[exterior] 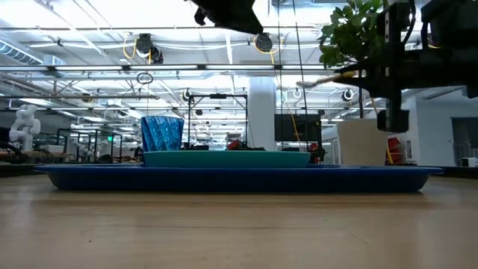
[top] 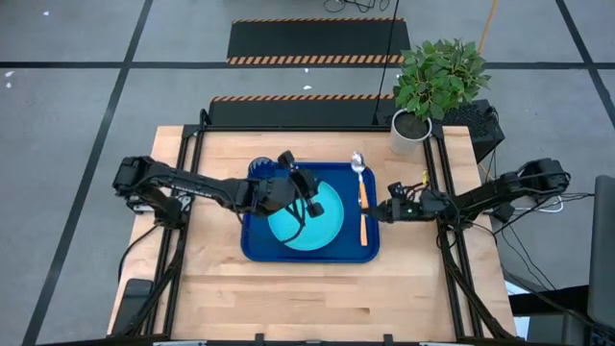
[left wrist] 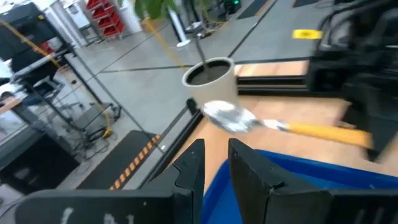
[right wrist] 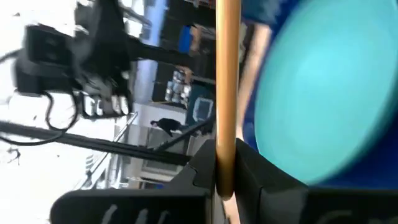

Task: Pick and place plate/cup/fork/spoon on tray
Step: Put the yellow spoon in the middle of the orange fork and light blue plate

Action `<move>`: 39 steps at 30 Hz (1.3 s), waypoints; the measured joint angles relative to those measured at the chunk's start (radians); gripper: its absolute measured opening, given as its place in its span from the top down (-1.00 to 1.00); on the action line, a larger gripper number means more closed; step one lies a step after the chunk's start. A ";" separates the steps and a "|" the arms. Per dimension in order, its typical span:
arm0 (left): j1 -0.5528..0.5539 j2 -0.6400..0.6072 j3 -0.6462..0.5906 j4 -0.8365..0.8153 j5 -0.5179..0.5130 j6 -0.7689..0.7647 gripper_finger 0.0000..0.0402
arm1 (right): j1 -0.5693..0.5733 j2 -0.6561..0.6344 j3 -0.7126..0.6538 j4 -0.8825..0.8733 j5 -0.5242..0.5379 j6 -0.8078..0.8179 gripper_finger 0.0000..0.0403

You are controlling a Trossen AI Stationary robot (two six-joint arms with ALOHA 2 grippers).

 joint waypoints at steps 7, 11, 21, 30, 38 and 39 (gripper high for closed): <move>0.059 0.000 0.000 -0.027 0.000 0.007 0.63 | 0.104 0.076 0.023 -0.066 0.023 0.227 0.93; 0.091 0.000 0.000 -0.051 0.001 0.004 0.63 | 0.170 0.127 0.057 -0.064 0.104 0.301 0.93; 0.175 0.000 0.000 -0.080 0.041 -0.054 0.63 | 0.327 0.229 0.158 -0.058 0.396 0.440 0.93; 0.264 0.000 0.000 -0.039 0.038 -0.096 0.63 | 0.426 0.425 0.193 0.040 0.472 0.621 0.93; 0.297 0.000 0.000 -0.038 0.039 -0.082 0.63 | 0.425 0.552 0.237 0.111 0.487 0.714 0.93; 0.299 0.000 0.000 -0.038 0.039 -0.076 0.63 | 0.425 0.557 0.237 0.110 0.503 0.728 0.93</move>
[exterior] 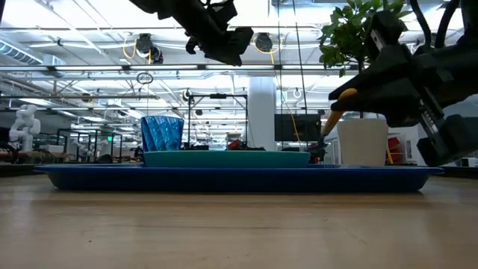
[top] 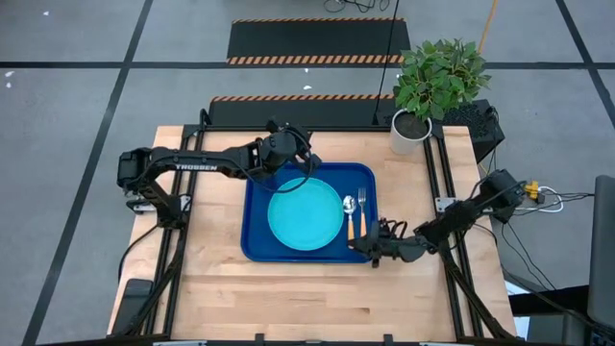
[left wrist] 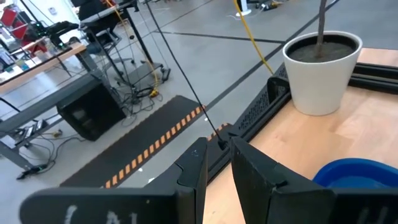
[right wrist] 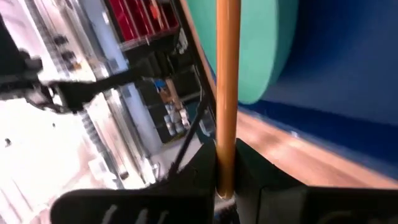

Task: Pick and place plate/cup/fork/spoon on tray
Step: Put the yellow spoon in the middle of the orange fork and light blue plate

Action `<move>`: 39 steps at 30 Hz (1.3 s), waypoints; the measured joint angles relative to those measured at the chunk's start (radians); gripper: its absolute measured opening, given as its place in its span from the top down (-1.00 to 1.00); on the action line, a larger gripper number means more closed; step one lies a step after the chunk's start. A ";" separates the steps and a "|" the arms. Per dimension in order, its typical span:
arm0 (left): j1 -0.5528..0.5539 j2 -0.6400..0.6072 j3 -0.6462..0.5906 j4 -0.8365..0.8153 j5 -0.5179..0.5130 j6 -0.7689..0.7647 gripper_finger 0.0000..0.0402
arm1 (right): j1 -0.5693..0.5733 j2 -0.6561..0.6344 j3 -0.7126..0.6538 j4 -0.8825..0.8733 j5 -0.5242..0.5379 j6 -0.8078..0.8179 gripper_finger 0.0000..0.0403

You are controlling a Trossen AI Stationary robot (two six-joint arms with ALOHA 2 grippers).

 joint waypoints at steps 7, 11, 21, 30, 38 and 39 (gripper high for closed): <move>0.008 0.000 0.000 -0.010 0.001 0.004 0.63 | 0.000 0.003 0.000 0.001 0.069 0.022 0.93; 0.008 0.000 0.000 -0.009 0.001 0.003 0.63 | 0.000 0.003 0.000 0.005 0.069 0.026 0.93; 0.008 0.000 0.000 -0.008 0.001 0.003 0.63 | -0.011 0.003 0.009 0.027 0.039 0.044 0.93; 0.008 0.000 0.000 -0.008 0.001 0.012 0.63 | -0.035 0.003 0.012 -0.022 0.040 0.059 0.93; 0.008 0.000 0.000 -0.012 0.001 0.008 0.63 | -0.035 0.003 0.013 -0.053 0.013 0.060 0.91; 0.008 0.000 0.000 -0.014 0.001 0.008 0.63 | -0.035 0.003 0.013 -0.053 0.013 0.060 0.90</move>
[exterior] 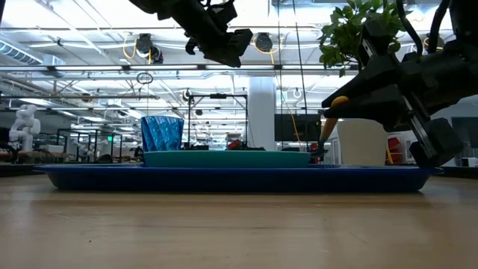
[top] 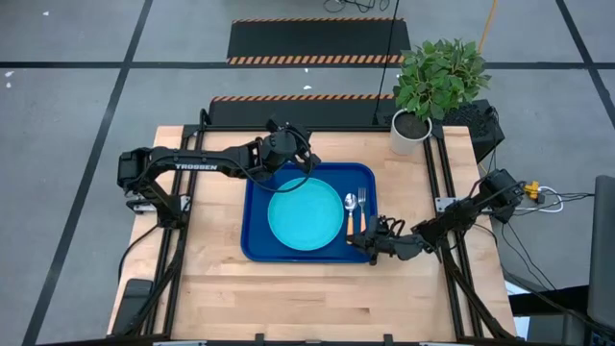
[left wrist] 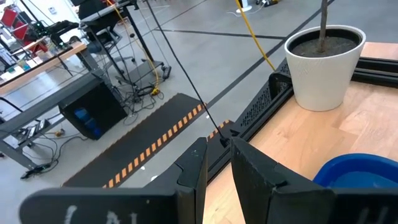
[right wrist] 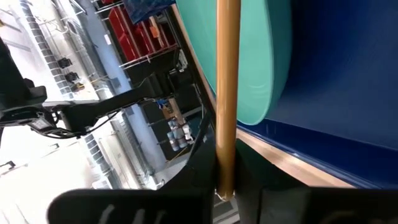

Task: Pick and place plate/cup/fork/spoon on tray
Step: Put the yellow spoon in the middle of the orange fork and light blue plate

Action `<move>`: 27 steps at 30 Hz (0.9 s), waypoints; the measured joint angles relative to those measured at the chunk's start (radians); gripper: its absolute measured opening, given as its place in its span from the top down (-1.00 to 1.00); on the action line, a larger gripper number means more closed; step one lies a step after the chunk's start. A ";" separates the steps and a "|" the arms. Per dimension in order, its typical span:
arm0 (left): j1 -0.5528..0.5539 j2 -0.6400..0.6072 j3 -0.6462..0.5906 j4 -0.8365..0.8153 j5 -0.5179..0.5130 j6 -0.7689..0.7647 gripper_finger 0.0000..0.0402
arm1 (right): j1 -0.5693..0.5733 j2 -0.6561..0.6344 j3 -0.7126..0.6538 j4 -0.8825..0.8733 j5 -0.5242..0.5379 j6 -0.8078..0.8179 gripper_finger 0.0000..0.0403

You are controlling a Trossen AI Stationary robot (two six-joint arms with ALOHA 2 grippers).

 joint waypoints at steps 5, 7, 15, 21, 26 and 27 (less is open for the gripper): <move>0.000 0.000 0.000 -0.001 0.000 0.000 0.63 | 0.001 0.000 0.000 -0.002 0.000 0.000 0.90; 0.000 0.000 0.000 -0.002 0.000 -0.001 0.63 | 0.001 0.000 0.000 -0.007 0.000 0.000 0.91; 0.000 0.000 0.000 -0.002 0.000 0.000 0.63 | 0.001 0.000 0.000 -0.009 0.003 -0.007 0.86; 0.000 0.000 0.000 -0.012 0.000 0.000 0.63 | 0.001 0.000 0.000 -0.012 0.004 -0.013 0.86; 0.000 0.000 0.000 -0.019 0.000 0.000 0.63 | 0.002 0.000 0.000 -0.016 0.033 -0.017 0.91; 0.000 0.000 0.000 -0.019 0.000 0.000 0.63 | 0.002 0.000 0.000 -0.016 0.035 -0.021 0.91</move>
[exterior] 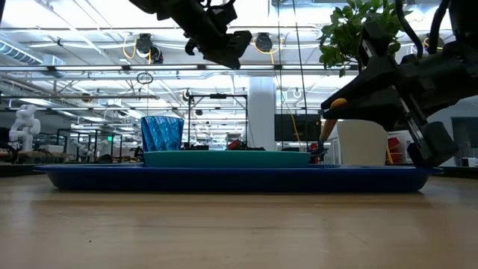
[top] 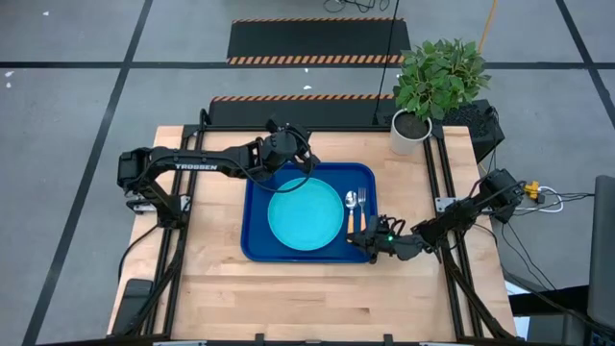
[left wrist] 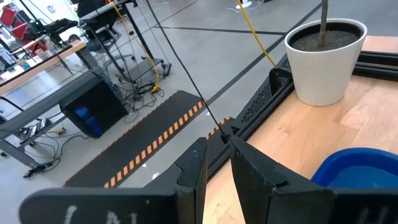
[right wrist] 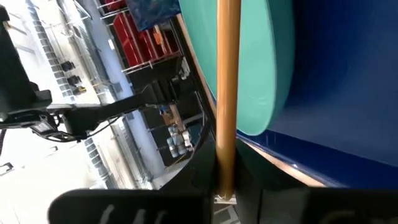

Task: Pick and place plate/cup/fork/spoon on tray
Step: Put the yellow spoon in the middle of the orange fork and light blue plate

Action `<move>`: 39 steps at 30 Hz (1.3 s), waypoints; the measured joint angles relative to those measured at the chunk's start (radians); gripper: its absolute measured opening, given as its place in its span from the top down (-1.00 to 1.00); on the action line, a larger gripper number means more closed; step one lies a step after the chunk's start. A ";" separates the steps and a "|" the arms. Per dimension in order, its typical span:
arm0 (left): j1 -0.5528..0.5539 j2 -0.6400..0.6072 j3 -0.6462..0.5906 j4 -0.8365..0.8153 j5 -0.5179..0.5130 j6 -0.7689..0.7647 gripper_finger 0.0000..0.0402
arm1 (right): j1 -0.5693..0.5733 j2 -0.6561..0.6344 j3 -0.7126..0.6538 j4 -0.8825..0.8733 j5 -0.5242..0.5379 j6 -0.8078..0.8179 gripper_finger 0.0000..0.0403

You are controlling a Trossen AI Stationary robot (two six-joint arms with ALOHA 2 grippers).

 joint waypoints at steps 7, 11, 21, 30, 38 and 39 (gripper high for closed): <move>0.000 0.000 0.000 -0.009 0.000 -0.001 0.63 | 0.000 0.000 0.000 -0.005 0.000 0.069 0.86; 0.000 0.000 0.000 -0.011 0.000 -0.002 0.63 | -0.001 -0.001 0.001 -0.038 0.000 0.085 0.93; 0.000 0.000 0.000 -0.015 0.000 -0.003 0.63 | -0.022 0.002 -0.003 -0.108 -0.100 0.089 0.93; 0.000 0.000 0.000 -0.016 0.000 -0.003 0.63 | -0.057 -0.124 -0.003 -0.142 -0.083 -0.063 0.93; 0.000 0.000 0.000 -0.021 0.000 -0.003 0.63 | -0.053 -0.288 -0.003 -0.341 -0.080 -0.019 0.93; 0.000 0.000 0.000 -0.021 0.000 -0.003 0.63 | -0.053 -0.302 -0.003 -0.352 -0.082 -0.002 0.93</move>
